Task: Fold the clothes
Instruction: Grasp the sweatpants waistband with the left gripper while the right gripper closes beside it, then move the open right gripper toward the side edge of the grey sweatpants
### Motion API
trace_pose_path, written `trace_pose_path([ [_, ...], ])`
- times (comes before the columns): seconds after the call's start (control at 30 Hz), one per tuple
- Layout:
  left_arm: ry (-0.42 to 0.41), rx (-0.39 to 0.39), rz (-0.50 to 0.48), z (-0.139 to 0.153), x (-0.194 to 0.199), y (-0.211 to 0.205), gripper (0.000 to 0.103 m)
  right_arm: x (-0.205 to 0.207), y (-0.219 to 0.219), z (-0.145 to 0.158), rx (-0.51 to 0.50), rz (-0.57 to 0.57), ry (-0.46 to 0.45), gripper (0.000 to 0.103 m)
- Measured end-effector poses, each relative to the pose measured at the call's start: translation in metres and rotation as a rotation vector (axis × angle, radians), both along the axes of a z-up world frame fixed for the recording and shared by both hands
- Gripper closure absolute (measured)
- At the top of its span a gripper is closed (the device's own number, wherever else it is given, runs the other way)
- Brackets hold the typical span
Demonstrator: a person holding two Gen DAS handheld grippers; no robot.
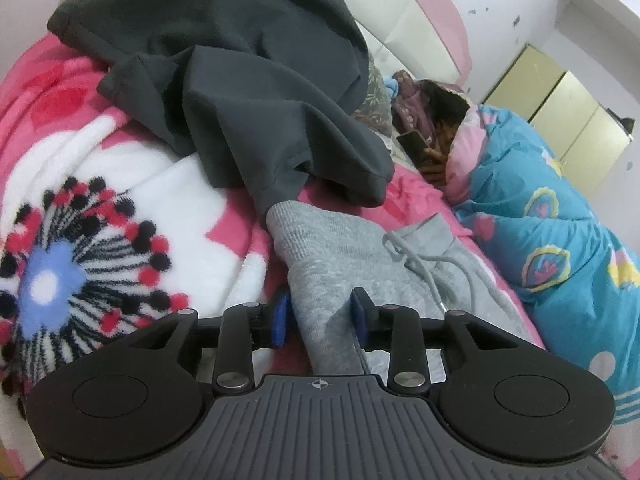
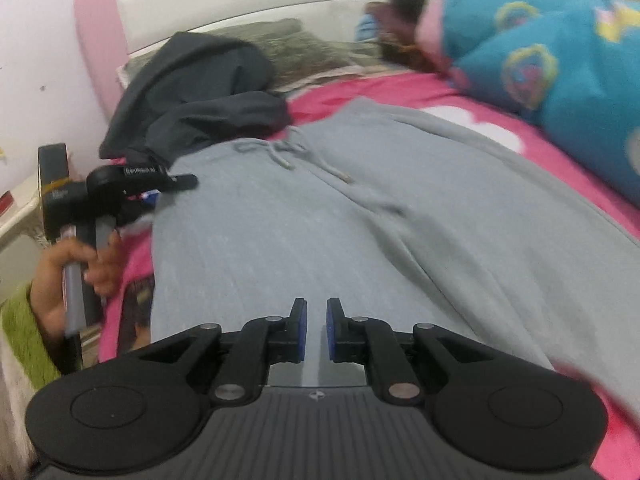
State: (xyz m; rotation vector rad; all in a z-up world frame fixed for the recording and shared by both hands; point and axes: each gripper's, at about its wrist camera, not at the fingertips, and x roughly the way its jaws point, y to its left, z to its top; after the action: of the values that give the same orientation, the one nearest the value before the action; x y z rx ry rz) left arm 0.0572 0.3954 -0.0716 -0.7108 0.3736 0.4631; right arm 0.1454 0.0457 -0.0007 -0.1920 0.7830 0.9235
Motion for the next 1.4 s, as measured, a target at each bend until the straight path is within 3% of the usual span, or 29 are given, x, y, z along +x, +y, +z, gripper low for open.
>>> trace_pose_path([
  [0.2,0.059,0.125,0.009,0.006,0.002,-0.014,0.065,-0.041,-0.038,-0.02,-0.056,-0.067,0.031,0.089],
  [0.4,0.123,0.233,0.03,0.01,0.006,-0.026,0.059,-0.085,-0.071,-0.009,0.036,-0.011,0.055,0.084],
  [0.5,0.15,0.265,0.039,0.011,0.009,-0.03,0.058,-0.095,-0.082,0.003,0.056,-0.037,-0.006,0.074],
  [0.63,0.182,0.31,0.046,0.011,0.012,-0.036,0.058,-0.091,-0.088,0.003,0.022,-0.142,-0.059,0.072],
  [0.73,0.195,0.327,0.048,0.011,0.014,-0.038,0.057,-0.097,-0.078,-0.013,-0.109,-0.168,-0.102,0.072],
  [1.13,0.22,0.367,0.048,0.011,0.017,-0.042,0.055,-0.135,-0.063,-0.017,-0.119,-0.053,-0.137,0.072],
  [1.4,0.224,0.375,0.046,0.01,0.017,-0.042,0.055,-0.139,-0.064,-0.018,-0.058,-0.06,-0.063,0.069],
])
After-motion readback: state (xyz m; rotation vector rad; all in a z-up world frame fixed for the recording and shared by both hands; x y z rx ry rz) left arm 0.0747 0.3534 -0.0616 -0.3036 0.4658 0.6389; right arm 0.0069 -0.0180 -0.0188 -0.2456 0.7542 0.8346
